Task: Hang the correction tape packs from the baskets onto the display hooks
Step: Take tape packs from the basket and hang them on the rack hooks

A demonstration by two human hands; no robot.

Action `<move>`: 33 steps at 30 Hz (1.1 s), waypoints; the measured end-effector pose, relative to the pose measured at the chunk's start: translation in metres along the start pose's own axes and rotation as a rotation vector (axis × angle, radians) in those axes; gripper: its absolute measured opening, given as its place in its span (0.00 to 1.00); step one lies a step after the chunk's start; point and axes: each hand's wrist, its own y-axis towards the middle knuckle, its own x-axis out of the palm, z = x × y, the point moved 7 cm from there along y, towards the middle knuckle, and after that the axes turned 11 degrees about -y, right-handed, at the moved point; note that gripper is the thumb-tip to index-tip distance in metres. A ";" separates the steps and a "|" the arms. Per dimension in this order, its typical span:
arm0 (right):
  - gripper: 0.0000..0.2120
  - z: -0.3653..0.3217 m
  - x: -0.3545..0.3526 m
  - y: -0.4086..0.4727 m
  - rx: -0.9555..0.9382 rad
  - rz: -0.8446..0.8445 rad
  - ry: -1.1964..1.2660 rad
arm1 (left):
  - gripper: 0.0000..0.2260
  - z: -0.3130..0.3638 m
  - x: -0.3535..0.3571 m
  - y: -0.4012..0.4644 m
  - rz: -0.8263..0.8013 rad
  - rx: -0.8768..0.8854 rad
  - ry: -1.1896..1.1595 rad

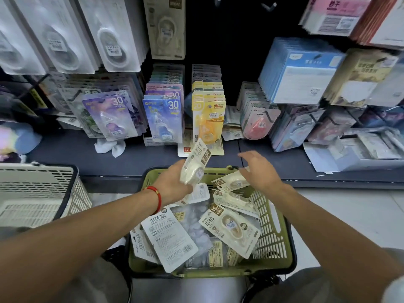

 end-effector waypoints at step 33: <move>0.38 0.003 0.127 -0.085 0.092 -0.658 -0.106 | 0.28 -0.020 -0.025 -0.021 0.048 -0.109 -0.727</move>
